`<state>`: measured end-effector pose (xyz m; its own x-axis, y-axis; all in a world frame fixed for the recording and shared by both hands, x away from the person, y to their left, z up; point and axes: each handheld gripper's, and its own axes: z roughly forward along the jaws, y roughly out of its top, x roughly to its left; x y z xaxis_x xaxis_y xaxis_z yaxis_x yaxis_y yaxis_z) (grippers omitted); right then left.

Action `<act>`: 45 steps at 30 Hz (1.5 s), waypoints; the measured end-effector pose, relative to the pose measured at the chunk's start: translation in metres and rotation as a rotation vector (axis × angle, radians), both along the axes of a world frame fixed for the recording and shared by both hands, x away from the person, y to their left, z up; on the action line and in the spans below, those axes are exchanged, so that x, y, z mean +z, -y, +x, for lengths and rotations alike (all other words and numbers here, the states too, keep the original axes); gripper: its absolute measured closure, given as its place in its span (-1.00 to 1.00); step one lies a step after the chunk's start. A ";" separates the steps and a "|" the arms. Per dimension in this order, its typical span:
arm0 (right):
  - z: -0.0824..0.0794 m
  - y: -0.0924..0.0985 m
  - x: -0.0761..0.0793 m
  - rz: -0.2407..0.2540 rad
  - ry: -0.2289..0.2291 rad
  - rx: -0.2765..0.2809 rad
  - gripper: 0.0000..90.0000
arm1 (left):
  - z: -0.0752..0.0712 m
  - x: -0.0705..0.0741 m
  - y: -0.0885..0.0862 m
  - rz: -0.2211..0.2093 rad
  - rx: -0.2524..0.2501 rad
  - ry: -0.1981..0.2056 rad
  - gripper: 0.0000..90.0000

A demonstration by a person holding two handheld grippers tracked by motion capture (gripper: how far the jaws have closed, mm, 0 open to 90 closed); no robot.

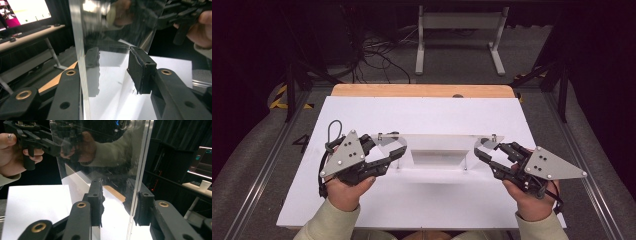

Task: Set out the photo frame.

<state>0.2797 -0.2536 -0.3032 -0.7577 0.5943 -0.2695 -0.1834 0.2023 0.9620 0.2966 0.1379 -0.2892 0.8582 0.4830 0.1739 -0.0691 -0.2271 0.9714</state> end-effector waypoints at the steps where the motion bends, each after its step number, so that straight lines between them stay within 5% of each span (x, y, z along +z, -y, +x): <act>1: -0.001 0.000 0.001 0.005 -0.006 0.003 0.42 | -0.002 0.002 -0.001 -0.006 -0.006 -0.003 0.33; 11: -0.008 0.001 0.007 0.041 -0.085 0.031 0.41 | -0.012 0.012 -0.004 -0.052 -0.027 -0.004 0.38; 18: -0.002 0.001 0.001 0.090 -0.060 0.035 0.40 | -0.005 0.006 -0.003 -0.082 0.009 0.021 0.30; 25: 0.002 0.000 -0.001 0.124 -0.064 0.028 0.39 | 0.007 -0.007 -0.004 -0.073 0.024 -0.032 0.06; 29: 0.008 0.000 -0.002 0.142 -0.067 0.027 0.37 | 0.011 -0.013 -0.008 -0.052 0.066 -0.039 -0.07; 33: 0.015 -0.003 -0.004 0.145 -0.076 -0.017 0.29 | 0.016 -0.024 -0.016 -0.045 0.109 -0.092 -0.20; 45: 0.045 -0.002 -0.015 0.149 -0.128 -0.076 0.06 | 0.022 -0.056 -0.032 0.018 0.188 -0.207 -0.29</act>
<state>0.3252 -0.2511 -0.3183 -0.7315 0.6773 -0.0787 -0.0470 0.0651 0.9968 0.3182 0.1698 -0.3450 0.7719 0.6356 0.0143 0.1756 -0.2347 0.9561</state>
